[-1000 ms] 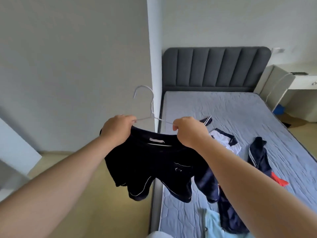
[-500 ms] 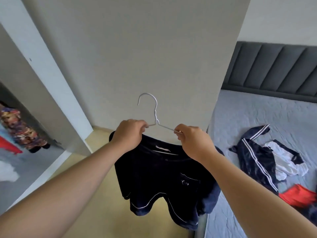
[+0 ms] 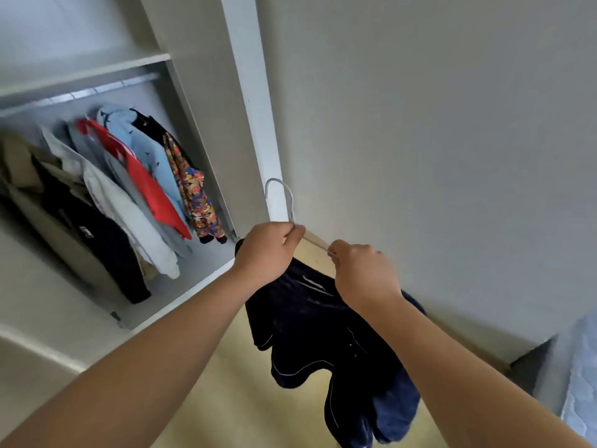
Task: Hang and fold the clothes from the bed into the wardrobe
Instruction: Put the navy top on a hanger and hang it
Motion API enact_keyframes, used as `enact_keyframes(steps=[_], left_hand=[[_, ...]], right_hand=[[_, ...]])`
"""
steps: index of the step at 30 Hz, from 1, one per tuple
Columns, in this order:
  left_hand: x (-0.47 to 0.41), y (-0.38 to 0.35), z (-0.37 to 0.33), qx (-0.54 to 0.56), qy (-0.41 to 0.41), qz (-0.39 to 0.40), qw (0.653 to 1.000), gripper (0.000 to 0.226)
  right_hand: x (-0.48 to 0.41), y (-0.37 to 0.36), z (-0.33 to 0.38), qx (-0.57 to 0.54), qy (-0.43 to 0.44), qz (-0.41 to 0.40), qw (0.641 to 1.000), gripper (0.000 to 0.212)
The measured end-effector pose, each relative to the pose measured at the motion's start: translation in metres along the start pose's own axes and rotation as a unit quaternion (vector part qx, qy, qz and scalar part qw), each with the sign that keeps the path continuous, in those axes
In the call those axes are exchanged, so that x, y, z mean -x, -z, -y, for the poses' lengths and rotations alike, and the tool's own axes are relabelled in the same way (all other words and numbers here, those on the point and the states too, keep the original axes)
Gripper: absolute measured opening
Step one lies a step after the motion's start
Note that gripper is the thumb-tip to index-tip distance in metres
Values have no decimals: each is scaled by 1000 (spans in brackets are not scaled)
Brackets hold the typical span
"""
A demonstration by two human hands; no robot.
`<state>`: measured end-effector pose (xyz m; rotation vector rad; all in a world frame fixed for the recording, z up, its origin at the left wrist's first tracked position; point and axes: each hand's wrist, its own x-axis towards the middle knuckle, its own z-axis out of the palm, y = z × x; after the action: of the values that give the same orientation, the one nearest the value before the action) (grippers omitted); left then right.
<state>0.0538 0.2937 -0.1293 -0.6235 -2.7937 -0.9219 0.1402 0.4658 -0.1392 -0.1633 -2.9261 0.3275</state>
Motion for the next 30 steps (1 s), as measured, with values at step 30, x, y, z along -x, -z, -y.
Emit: enact_keyframes(steps=[30], left_hand=[[-366, 121, 344, 19, 122, -17, 992, 40]], right_hand=[[-466, -116, 234, -79, 64, 140, 985, 11]])
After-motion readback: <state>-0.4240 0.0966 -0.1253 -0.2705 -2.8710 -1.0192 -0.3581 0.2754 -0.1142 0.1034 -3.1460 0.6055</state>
